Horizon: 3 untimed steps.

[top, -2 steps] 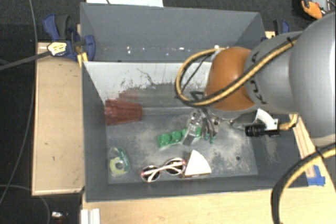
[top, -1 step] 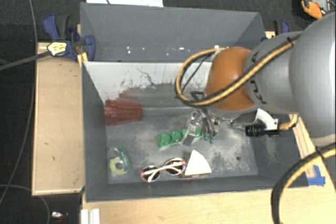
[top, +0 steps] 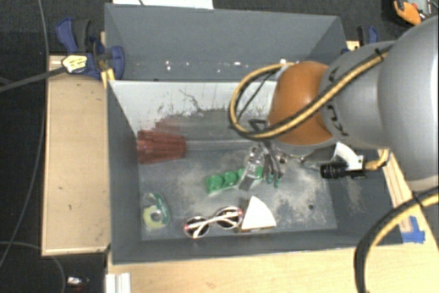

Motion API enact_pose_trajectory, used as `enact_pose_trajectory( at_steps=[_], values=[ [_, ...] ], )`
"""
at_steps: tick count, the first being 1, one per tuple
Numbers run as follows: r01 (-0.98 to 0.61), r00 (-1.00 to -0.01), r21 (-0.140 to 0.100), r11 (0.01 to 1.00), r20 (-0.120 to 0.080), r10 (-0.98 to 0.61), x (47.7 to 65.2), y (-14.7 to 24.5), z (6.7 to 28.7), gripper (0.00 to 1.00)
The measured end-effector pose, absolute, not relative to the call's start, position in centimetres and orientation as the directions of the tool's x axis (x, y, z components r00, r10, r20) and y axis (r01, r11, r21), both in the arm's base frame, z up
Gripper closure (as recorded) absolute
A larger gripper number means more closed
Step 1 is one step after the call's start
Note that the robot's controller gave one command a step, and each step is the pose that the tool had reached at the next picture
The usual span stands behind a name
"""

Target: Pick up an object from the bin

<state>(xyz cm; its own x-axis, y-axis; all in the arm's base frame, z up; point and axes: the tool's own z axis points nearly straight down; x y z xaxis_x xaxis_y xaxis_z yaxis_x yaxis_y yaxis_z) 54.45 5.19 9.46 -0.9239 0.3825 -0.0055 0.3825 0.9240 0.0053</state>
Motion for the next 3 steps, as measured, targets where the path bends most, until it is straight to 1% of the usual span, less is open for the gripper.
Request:
enact_pose_trajectory(
  at_steps=[3],
  values=[
    [0.388, -0.922, 0.006, 0.922, -0.005, 0.388, 54.27, 5.59, 9.71, 1.00]
  ],
)
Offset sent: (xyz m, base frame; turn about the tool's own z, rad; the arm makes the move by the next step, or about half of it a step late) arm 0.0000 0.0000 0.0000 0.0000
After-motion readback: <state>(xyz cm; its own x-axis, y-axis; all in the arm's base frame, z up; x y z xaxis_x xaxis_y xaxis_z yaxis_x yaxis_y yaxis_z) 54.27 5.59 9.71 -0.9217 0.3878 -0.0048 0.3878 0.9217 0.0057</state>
